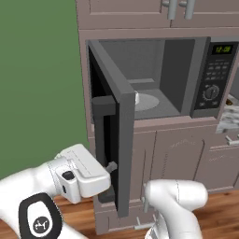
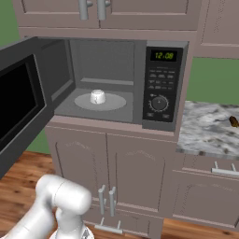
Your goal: Pick the mug from the counter and place it inside the microwave. Then close the microwave.
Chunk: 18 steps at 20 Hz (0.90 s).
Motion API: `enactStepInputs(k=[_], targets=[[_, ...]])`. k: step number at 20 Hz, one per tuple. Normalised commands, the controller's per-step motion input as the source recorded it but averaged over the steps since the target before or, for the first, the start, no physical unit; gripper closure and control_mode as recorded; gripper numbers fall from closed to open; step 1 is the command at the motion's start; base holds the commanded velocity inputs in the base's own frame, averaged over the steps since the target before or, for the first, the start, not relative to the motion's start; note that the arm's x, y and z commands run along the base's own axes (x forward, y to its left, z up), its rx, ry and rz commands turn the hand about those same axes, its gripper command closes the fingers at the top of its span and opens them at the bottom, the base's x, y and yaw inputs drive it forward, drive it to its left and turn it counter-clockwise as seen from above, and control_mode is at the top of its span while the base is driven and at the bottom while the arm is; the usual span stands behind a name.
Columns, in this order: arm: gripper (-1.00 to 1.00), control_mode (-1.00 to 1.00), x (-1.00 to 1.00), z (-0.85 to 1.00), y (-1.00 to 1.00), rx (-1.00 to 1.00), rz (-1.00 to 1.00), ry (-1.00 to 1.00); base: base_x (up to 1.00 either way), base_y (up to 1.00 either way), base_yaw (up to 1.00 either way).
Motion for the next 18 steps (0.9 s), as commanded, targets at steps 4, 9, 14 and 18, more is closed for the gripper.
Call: enactStepInputs(k=[4,9,14,18], targets=[[-1.0,-1.0,0.0,0.08,-0.37,0.0,0.0,0.0,0.0,0.0,0.0],[-1.0,-1.0,0.0,0.08,-0.45,0.0,0.0,0.0,0.0,0.0,0.0],[-1.0,-1.0,0.0,0.02,-0.49,0.0,0.0,0.0,0.0,0.0,0.0],[-1.0,-1.0,0.03,0.0,-0.61,0.0,0.02,0.02,0.0,0.0,0.0]])
